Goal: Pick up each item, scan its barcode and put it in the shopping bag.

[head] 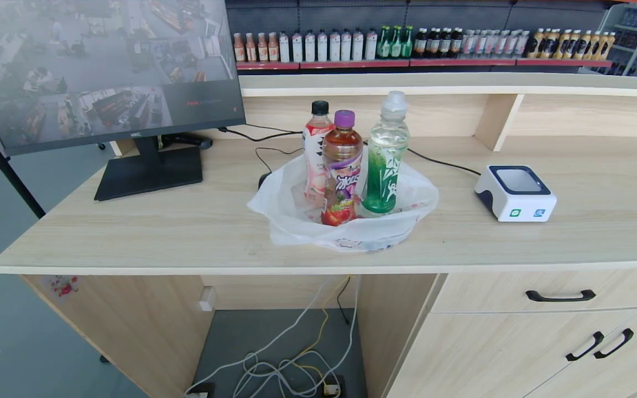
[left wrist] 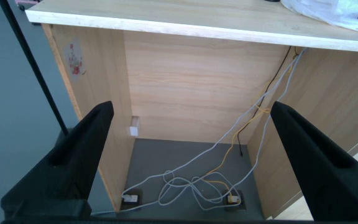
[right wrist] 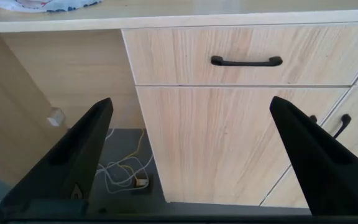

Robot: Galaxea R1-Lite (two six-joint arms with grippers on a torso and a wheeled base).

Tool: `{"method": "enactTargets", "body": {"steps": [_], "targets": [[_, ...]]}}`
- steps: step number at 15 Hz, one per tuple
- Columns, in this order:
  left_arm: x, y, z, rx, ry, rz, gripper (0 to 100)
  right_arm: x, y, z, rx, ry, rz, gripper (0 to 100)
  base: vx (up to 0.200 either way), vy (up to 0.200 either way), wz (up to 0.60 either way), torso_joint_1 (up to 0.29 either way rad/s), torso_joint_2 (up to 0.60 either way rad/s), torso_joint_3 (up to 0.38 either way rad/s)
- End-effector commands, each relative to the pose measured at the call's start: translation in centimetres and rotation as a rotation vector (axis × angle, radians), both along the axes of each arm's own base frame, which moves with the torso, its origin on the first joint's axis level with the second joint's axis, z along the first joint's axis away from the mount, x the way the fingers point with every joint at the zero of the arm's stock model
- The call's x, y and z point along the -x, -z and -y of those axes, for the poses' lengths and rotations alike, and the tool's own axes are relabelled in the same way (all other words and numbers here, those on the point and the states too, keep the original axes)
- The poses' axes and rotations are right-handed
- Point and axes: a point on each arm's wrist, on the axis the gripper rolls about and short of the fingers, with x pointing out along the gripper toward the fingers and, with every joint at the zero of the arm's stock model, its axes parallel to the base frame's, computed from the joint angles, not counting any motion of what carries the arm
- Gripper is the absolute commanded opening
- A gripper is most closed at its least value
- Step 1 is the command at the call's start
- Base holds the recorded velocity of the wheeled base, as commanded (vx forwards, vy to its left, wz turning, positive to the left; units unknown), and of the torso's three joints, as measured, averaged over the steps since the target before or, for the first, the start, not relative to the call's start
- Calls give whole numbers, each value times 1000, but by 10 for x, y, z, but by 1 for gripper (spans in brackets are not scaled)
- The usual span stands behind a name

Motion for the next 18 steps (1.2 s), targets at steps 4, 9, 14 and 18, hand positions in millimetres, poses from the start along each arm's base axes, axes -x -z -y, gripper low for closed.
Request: {"method": "enactTargets", "body": {"steps": [4,9,14,18], "targets": [[0,0,0,0,0,0,100,0,0,0,0,0,0,100,0,-150,0,2,-2,-2],[0,0,0,1,0,0,100,0,0,0,0,0,-2,100,0,-200,0,12,1,0],[0,0,0,1,0,0,100,0,0,0,0,0,-2,100,0,-200,0,-2,4,3],[0,0,0,1,0,0,100,0,0,0,0,0,0,100,0,-200,0,1,0,1]]}}
